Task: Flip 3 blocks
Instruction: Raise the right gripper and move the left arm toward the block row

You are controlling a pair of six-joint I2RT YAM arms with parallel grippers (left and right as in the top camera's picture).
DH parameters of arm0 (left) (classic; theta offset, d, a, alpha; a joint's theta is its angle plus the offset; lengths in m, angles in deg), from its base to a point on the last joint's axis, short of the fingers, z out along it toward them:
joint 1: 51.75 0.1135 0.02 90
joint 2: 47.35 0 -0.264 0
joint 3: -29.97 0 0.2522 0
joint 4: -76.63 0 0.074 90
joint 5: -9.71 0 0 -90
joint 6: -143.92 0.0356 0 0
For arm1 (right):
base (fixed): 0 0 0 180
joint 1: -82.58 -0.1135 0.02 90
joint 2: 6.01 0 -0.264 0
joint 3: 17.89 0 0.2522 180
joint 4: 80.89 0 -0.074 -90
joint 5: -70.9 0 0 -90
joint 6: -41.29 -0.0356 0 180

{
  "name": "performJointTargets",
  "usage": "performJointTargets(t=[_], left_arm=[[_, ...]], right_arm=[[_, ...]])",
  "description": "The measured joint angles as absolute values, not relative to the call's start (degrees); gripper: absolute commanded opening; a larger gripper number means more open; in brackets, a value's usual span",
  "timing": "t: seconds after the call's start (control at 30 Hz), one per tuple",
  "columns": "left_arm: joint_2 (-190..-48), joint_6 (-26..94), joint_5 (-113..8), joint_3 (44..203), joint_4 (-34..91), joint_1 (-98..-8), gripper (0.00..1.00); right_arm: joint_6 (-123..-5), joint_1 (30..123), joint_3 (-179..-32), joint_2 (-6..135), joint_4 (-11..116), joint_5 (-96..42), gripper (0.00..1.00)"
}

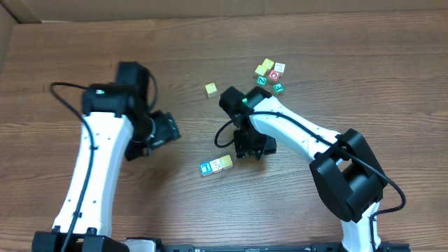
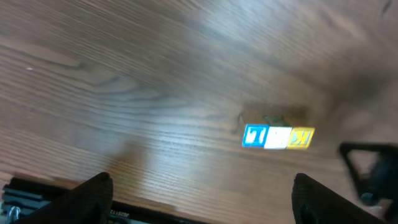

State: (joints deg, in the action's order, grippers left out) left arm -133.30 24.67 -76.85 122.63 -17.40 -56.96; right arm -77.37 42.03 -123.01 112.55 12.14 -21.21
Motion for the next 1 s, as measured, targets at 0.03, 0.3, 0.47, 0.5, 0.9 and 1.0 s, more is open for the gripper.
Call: performJointTargets(t=[0.03,0.3,0.47,0.5,0.9,1.0], left_arm=[[-133.3,25.1,-76.8,121.4,-16.5,-58.2,0.85],[-133.5,26.0,-76.2,113.4,-9.6,-65.0,0.92],[-133.5,26.2,-76.2,110.0,-5.8,-66.9,0.34],[-133.5,26.1,-76.3,109.2,-4.9,-67.1,0.22],[-133.5,25.3,-76.3,98.0,7.1,-67.1,0.04],[-133.6,24.9,-77.7,97.3,7.2,-67.1,0.04]], right_arm=[[-77.2,42.0,-124.4,112.6,11.6,-21.2,0.59],[-76.5,42.1,-126.8,112.5,10.7,-21.2,0.84],[-77.5,42.1,-126.8,112.5,10.7,-21.2,0.59],[-77.9,42.1,-126.8,112.5,10.7,-21.2,0.54],[-83.4,43.2,-125.8,112.5,10.4,-21.2,0.04],[-83.7,43.2,-124.6,112.5,11.2,-21.2,0.04]])
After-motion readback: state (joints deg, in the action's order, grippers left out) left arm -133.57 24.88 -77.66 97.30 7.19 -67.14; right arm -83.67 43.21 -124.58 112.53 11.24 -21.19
